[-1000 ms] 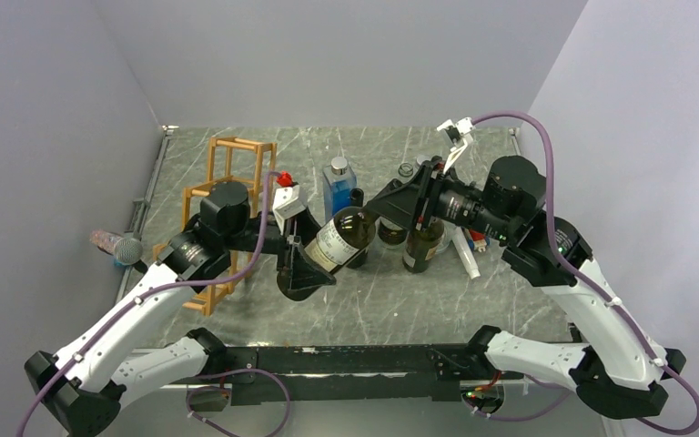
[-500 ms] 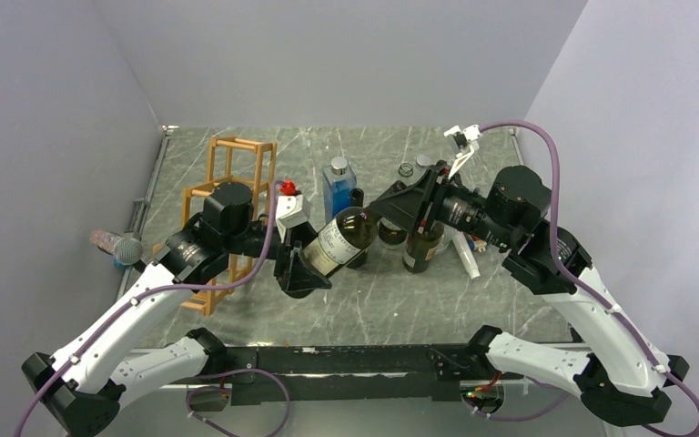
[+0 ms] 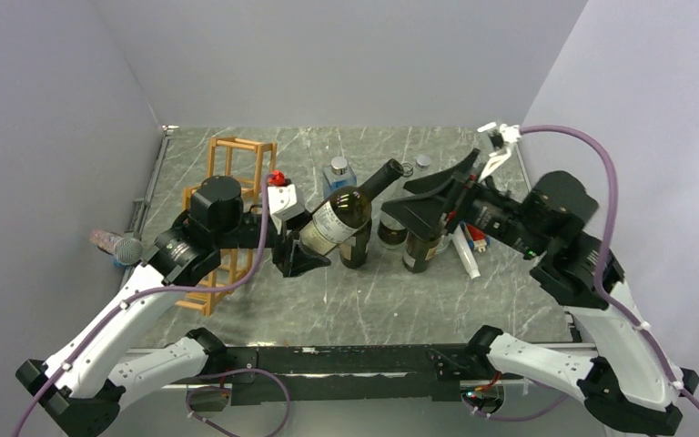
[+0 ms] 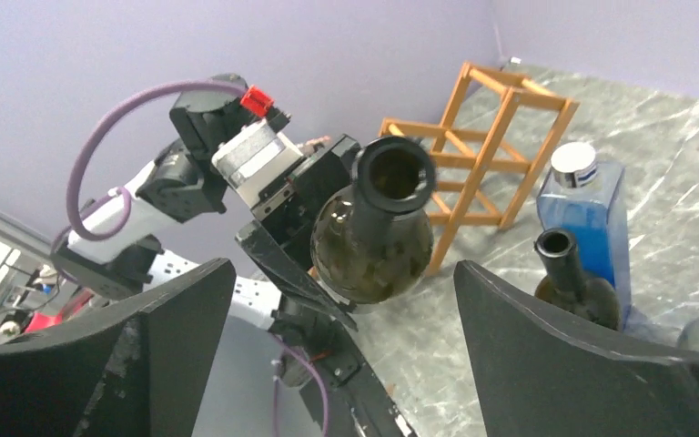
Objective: Put the wine bottle on the wine rack
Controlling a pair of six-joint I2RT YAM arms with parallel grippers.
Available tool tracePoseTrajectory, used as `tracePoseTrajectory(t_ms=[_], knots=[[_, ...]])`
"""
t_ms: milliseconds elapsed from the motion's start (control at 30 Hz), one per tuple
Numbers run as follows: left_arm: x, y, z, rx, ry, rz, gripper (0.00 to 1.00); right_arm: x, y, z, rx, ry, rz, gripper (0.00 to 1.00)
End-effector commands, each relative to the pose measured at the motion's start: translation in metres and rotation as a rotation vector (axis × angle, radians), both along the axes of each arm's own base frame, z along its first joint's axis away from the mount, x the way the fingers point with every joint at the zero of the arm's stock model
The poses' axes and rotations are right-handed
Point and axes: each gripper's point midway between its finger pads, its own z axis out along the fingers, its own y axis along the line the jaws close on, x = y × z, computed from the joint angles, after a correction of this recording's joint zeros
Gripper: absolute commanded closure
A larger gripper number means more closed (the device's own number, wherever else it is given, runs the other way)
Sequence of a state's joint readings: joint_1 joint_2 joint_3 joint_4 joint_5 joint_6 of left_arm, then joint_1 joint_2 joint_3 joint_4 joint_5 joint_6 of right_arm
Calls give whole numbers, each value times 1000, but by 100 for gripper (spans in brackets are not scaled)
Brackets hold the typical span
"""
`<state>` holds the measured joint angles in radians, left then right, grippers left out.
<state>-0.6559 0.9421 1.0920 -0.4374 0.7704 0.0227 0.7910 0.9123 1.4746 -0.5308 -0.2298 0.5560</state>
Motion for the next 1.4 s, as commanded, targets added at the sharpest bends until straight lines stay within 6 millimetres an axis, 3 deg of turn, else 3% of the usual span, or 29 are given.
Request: tracePoseTrajectory(t_ms=[0,100,200,300,400,600,733,933,1200,1367], knots=[[6,16,54,-83,-416,33,99,-1,-31,25,-8,-149,-109,1],[0,24,64,-79,-560,13,99,-1,-48,42,-19,-218,-168,0],[-3,27,55,16,-628,-68,99,-3,-60,58,-34,-267,-202,0],[11,28,49,94,-673,-55,99,-8,-64,69,-53,-270,-192,0],[20,31,38,177,-723,-80,99,-16,-61,67,-94,-241,-141,0],[38,38,38,289,-838,-62,99,-31,-29,22,-260,-143,99,1],[47,39,43,338,-888,-57,99,-29,-12,-10,-366,-72,198,3],[42,37,31,376,-867,-95,99,-38,15,-44,-455,29,412,5],[35,35,22,375,-850,-118,99,-58,30,-90,-582,133,586,10],[35,34,17,382,-827,-120,99,-65,35,-120,-689,190,610,13]])
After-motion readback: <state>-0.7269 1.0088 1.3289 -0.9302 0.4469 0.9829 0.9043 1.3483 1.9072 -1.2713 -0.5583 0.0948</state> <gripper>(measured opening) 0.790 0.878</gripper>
